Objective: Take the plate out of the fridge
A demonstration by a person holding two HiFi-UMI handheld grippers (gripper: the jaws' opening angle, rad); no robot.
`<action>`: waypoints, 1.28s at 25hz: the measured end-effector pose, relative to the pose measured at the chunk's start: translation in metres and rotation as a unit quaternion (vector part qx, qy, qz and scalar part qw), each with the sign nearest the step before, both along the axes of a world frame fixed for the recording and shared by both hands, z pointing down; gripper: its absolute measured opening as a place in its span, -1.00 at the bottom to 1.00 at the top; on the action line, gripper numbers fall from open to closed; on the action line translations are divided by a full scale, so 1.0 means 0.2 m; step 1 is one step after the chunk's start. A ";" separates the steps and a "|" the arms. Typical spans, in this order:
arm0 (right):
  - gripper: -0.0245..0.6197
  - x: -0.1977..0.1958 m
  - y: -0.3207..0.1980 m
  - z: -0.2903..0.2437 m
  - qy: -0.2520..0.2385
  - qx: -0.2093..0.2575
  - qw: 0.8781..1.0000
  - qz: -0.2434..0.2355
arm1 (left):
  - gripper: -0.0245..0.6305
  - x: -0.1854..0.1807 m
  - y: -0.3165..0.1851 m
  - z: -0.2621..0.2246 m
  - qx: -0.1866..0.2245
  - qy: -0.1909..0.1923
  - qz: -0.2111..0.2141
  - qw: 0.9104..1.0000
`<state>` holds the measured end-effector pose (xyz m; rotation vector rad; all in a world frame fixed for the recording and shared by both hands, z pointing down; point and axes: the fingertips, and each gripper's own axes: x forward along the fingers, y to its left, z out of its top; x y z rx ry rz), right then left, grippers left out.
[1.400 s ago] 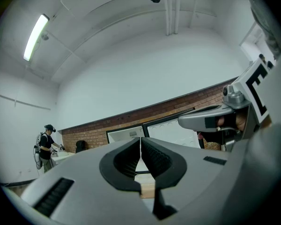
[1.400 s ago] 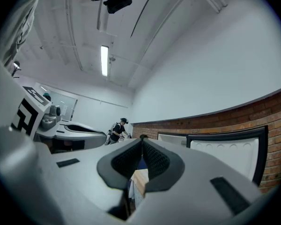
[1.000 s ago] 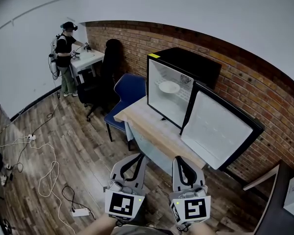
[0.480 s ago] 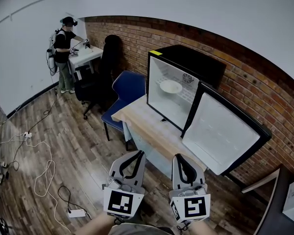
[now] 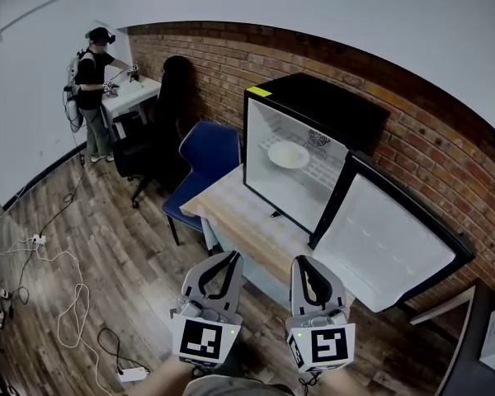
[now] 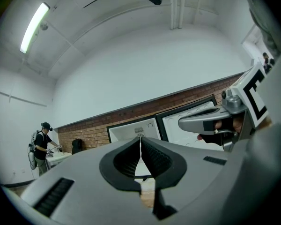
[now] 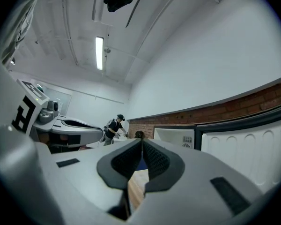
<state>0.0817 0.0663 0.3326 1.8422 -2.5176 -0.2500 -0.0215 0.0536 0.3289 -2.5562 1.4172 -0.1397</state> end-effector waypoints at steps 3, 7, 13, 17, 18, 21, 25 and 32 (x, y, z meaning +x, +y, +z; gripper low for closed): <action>-0.83 -0.01 -0.15 0.00 0.001 -0.001 1.000 0.010 | -0.86 -0.02 -0.16 0.01 -0.003 0.002 0.007 1.000; -0.83 -0.02 -0.37 0.00 0.011 -0.009 1.000 0.024 | -0.86 -0.07 -0.40 0.03 -0.019 0.011 0.011 1.000; -0.83 -0.02 -0.68 -0.03 0.017 -0.019 0.998 0.050 | -0.86 -0.10 -0.75 -0.02 -0.015 0.003 0.034 0.999; -0.83 0.00 -0.86 -0.05 0.018 -0.022 0.997 0.072 | -0.86 -0.10 -0.95 -0.04 -0.018 0.004 0.051 0.999; -0.83 0.01 -0.91 -0.06 0.019 -0.022 0.997 0.078 | -0.86 -0.10 -1.00 -0.04 -0.017 0.002 0.056 0.998; -0.83 0.04 -1.04 -0.07 0.021 -0.024 0.995 0.095 | -0.86 -0.09 -1.16 -0.05 -0.023 0.002 0.067 0.998; -0.83 0.09 -1.19 -0.06 0.017 -0.031 0.993 0.114 | -0.86 -0.06 -1.34 -0.06 -0.019 -0.003 0.087 0.996; -0.83 0.18 -1.30 -0.05 0.018 -0.039 0.989 0.143 | -0.86 0.00 -1.52 -0.06 -0.030 -0.001 0.108 0.994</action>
